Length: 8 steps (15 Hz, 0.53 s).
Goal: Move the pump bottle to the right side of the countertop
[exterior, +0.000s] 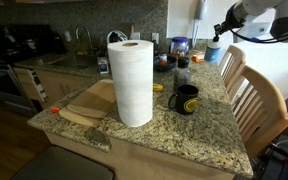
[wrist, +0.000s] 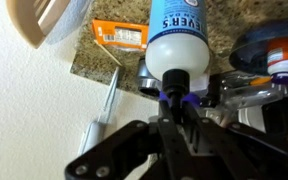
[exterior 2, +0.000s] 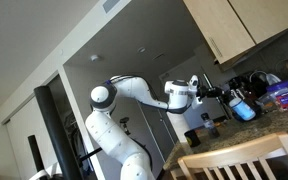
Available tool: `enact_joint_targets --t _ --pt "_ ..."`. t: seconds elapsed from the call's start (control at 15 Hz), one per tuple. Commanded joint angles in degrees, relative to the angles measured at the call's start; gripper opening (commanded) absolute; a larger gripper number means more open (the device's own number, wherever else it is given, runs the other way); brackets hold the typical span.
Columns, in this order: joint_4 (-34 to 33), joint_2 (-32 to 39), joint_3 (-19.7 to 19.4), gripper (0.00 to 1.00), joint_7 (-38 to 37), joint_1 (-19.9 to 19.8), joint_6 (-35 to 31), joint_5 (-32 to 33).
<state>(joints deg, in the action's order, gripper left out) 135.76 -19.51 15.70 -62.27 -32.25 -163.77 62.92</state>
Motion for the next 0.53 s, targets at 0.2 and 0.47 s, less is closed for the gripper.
enact_joint_targets --t 0.2,0.47 --pt "-3.1 -0.5 8.9 0.04 -26.6 -6.9 8.3 11.7" --pt "-5.6 7.0 -2.4 0.04 -15.7 -4.3 -6.5 0.6"
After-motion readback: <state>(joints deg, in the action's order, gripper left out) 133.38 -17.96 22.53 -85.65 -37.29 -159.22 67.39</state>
